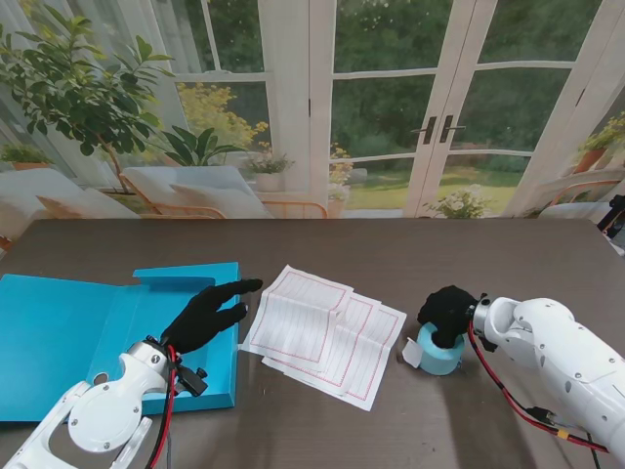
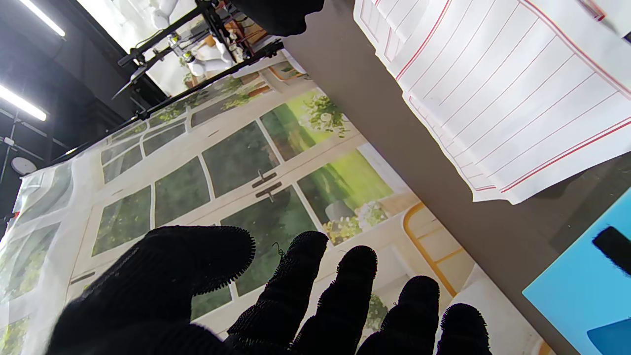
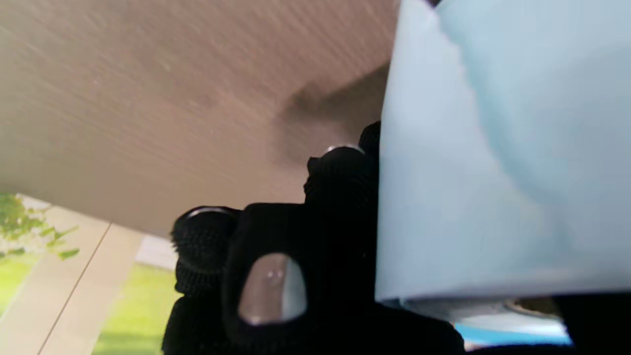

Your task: Peel a label from the label roll, stick it on the side of the file box and file the documents

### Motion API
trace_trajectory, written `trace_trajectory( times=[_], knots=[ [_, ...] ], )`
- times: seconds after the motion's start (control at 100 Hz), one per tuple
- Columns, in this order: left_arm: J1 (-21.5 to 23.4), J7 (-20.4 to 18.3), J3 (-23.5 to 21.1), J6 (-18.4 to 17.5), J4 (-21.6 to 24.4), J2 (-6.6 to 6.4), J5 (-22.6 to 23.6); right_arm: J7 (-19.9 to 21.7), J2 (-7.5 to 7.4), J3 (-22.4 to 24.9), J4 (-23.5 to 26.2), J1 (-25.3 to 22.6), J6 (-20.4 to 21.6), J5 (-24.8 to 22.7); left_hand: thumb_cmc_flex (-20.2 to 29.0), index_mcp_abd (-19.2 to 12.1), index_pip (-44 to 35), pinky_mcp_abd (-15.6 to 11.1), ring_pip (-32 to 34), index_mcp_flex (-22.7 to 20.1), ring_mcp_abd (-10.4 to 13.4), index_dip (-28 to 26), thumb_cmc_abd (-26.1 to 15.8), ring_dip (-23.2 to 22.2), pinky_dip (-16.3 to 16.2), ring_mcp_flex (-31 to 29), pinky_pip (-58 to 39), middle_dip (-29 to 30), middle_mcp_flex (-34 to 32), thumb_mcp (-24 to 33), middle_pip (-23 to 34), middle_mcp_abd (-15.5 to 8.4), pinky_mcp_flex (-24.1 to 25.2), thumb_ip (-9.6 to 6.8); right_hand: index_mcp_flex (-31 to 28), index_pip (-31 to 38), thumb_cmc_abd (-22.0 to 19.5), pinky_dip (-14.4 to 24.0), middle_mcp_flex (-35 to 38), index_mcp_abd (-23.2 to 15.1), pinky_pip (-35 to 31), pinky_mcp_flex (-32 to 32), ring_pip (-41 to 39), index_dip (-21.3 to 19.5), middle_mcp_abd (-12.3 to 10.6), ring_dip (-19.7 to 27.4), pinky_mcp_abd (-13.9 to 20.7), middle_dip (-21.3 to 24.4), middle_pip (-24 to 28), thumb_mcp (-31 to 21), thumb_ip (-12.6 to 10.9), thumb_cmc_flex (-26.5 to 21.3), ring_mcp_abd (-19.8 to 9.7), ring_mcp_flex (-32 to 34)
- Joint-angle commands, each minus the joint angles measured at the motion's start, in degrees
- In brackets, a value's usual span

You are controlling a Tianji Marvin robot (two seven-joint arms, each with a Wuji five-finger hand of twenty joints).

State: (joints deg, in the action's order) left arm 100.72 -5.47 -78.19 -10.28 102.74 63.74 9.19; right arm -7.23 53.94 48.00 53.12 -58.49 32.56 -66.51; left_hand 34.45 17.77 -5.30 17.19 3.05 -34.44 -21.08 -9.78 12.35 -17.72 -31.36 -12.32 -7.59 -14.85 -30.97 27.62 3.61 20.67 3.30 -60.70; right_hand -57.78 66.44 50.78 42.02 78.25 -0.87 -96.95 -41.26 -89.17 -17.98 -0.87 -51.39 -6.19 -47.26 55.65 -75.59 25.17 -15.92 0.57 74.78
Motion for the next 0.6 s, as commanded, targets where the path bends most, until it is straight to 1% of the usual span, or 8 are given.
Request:
trace_trajectory(
  times=[0.0,0.12,0.21,0.29,0.38,0.46,0.51,0.59],
  knots=[
    [0.1,-1.2,0.0,0.3,0.3,0.04,-0.2,-1.6,0.07,0.1,-0.8,-0.3,0.0,-0.6,-1.4,0.1,0.1,-1.3,0.2,-0.3,-0.1,-0.1,-3.1,-0.6,-0.4,-0.3,0.1,-0.3,-1.0,-1.0,-0.1,-0.1,0.0,2.12,-7.6,8.5,1.5,2.9,5.0,-2.6,-7.3,-25.5,-4.8,-5.3,3.6,-2.0,1.7,-1.4,5.0,-14.1,-1.5,-6.2,-7.3,0.8],
    [0.1,-1.1,0.1,0.4,0.3,0.06,-0.3,-7.5,0.23,0.4,-1.5,-0.8,-1.2,-1.7,-1.4,0.1,0.1,-1.2,0.3,-0.4,-0.1,-0.1,-3.2,-0.6,-0.4,-0.4,0.1,-0.3,-1.0,-1.0,-0.1,0.0,-0.1,2.18,-9.7,9.6,4.1,4.2,5.1,-1.7,-12.2,-26.5,-8.4,-7.2,4.0,-3.7,3.8,-1.5,9.8,-14.3,-4.6,-7.3,-8.9,0.8],
    [0.0,-1.2,0.2,0.6,0.2,0.06,-0.4,-10.3,0.68,1.4,-1.9,-1.5,-1.9,-1.3,-1.4,0.1,0.2,-1.2,0.3,-0.2,-0.2,-0.1,-3.2,-0.6,-0.4,-0.5,0.1,-0.3,-1.0,-1.0,-0.1,0.1,-0.1,2.22,-10.2,9.7,4.5,4.2,5.0,-2.1,-13.3,-26.6,-9.0,-7.9,3.8,-4.1,4.9,-1.2,11.1,-14.4,-6.0,-7.1,-9.7,0.8],
    [-0.1,-1.3,0.3,0.8,0.2,0.05,-0.5,-11.4,1.76,3.8,-2.3,-3.0,-2.9,1.1,-1.4,0.0,0.2,-1.2,0.3,-0.3,-0.2,-0.1,-3.2,-0.6,-0.4,-0.5,0.1,-0.3,-1.1,-1.0,-0.1,0.0,-0.1,2.24,-10.2,9.7,4.3,4.1,5.0,-2.1,-13.4,-26.6,-9.1,-8.0,4.1,-4.2,5.0,-0.9,11.1,-14.4,-6.2,-7.4,-9.5,0.8],
    [-0.2,-1.3,0.4,0.9,0.1,0.06,-0.6,-10.8,3.08,6.8,-2.3,-4.7,-3.9,4.7,-1.4,0.1,0.2,-1.1,0.2,-0.3,-0.2,-0.1,-3.3,-0.6,-0.4,-0.5,0.0,-0.3,-1.1,-1.0,-0.1,0.0,-0.2,2.25,-9.6,9.7,3.6,3.9,4.9,-1.8,-13.4,-26.6,-9.1,-8.4,4.8,-4.2,4.7,-0.6,10.7,-14.4,-6.2,-7.5,-9.1,0.8],
    [-0.4,-1.4,0.6,1.1,0.0,0.06,-0.6,-10.5,4.25,9.0,-2.4,-6.0,-4.5,8.1,-1.4,0.1,0.2,-1.2,0.3,-0.3,-0.2,-0.1,-3.3,-0.6,-0.4,-0.5,0.0,-0.3,-1.0,-1.0,-0.1,0.0,-0.2,2.25,-9.1,9.6,2.9,3.6,4.8,-1.8,-12.8,-26.4,-8.7,-8.9,4.8,-4.0,4.1,-0.2,10.1,-14.4,-5.7,-7.7,-8.8,0.8],
    [-0.6,-1.4,0.8,1.1,-0.2,0.07,-0.7,-10.5,4.97,10.2,-2.4,-6.6,-4.8,10.2,-1.4,0.0,0.2,-1.2,0.3,-0.3,-0.2,-0.1,-3.3,-0.6,-0.4,-0.5,0.0,-0.3,-1.0,-1.0,-0.1,-0.1,-0.2,2.26,-8.8,9.6,2.9,3.3,4.8,-1.4,-12.3,-26.2,-8.4,-9.1,5.3,-3.7,3.2,-0.1,9.8,-14.4,-5.3,-8.2,-7.5,0.8],
    [-1.2,-1.6,1.2,1.3,-0.7,0.07,-0.9,-11.2,5.70,11.2,-2.4,-7.2,-5.4,11.9,-1.3,0.0,0.2,-1.2,0.2,-0.1,-0.2,-0.1,-3.2,-0.6,-0.4,-0.5,0.0,-0.3,-1.0,-0.9,-0.1,0.0,-0.3,2.22,-8.6,9.5,2.6,3.2,4.8,-1.1,-12.0,-26.2,-8.3,-9.3,5.6,-3.6,2.5,0.0,9.4,-14.4,-5.0,-8.2,-7.2,0.8]
  ],
)
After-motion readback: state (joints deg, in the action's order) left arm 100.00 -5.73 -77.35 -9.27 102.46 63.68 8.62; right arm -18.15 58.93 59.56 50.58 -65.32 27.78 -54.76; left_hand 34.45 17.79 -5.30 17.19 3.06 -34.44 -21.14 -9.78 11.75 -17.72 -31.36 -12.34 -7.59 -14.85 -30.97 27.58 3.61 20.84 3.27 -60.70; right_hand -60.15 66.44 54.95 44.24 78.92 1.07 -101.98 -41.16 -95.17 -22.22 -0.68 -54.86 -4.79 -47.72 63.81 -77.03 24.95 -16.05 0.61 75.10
